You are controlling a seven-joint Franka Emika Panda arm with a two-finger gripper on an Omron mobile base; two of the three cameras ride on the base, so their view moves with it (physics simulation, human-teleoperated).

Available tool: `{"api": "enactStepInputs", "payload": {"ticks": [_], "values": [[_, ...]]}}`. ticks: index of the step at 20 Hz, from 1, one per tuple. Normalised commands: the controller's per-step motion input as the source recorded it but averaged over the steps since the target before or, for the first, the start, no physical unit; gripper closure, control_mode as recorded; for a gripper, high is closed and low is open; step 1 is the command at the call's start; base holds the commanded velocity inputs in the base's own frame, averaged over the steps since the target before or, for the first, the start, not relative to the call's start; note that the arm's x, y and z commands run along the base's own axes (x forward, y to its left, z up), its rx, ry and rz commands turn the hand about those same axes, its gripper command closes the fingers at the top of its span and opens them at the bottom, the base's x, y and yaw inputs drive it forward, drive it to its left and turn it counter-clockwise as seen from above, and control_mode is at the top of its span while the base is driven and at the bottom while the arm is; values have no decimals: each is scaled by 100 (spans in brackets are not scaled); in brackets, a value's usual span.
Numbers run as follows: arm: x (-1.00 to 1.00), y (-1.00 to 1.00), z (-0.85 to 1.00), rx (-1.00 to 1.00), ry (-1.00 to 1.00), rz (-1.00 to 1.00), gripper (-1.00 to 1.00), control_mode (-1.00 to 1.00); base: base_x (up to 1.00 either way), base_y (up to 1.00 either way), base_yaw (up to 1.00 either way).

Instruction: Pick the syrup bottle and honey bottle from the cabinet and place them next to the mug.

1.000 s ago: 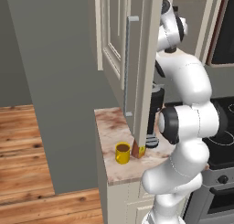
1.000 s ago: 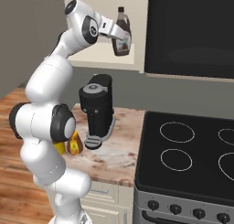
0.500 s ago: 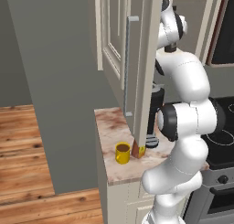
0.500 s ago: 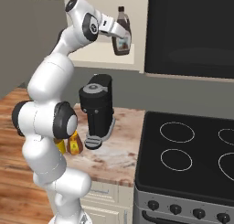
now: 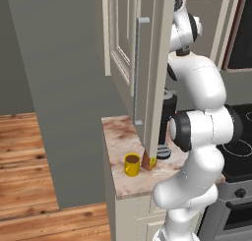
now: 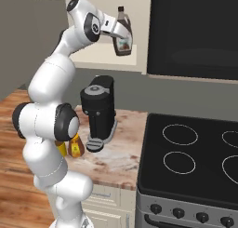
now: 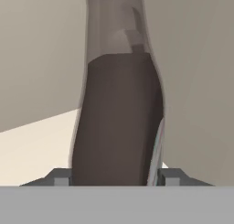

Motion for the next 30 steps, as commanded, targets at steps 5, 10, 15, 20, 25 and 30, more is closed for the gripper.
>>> {"api": "enactStepInputs", "payload": {"ticks": [5, 10, 15, 20, 25, 30], "values": [[-1, 0, 0, 0, 0, 0, 100, -100, 0, 0, 0], [-22, 0, 0, 0, -3, 0, 100, -100, 0, 0, 0], [-30, 1, 0, 0, -4, 0, 100, -100, 0, 0, 0], [-30, 4, 0, 0, -3, 0, 100, -100, 0, 0, 0], [-52, 7, 0, 0, -6, 0, 100, -100, 0, 0, 0], [-76, 13, 2, 0, -12, 2, 100, -100, 0, 0, 0]]}}
